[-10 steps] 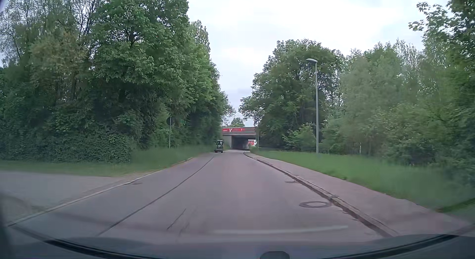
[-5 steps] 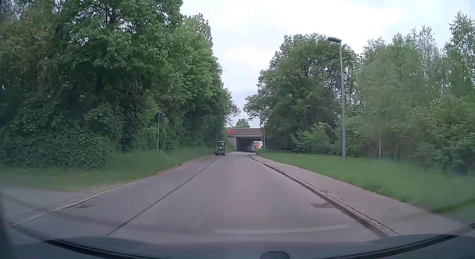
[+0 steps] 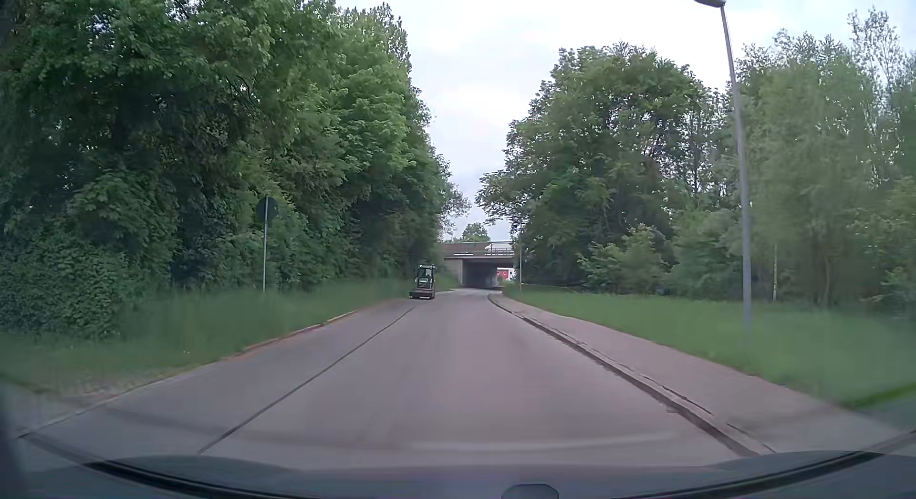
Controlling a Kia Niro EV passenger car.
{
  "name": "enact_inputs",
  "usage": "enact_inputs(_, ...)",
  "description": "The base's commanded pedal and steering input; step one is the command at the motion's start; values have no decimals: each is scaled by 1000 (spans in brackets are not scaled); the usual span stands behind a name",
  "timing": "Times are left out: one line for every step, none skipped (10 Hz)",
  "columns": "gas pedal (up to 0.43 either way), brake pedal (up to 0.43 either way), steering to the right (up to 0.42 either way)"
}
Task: Follow the waypoints while adhering to traffic rules and regulations
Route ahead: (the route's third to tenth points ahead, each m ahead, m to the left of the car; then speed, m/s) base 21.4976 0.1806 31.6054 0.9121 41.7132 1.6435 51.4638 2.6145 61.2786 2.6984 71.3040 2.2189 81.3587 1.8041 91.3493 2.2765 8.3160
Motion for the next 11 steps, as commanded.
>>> enact_inputs(209,0,-13)
enact_inputs(209,0,-13)
enact_inputs(197,0,-13)
enact_inputs(197,0,-13)
enact_inputs(197,0,-14)
enact_inputs(197,0,-14)
enact_inputs(197,0,-14)
enact_inputs(197,0,-15)
enact_inputs(197,0,-16)
enact_inputs(197,0,-16)
enact_inputs(197,0,-16)
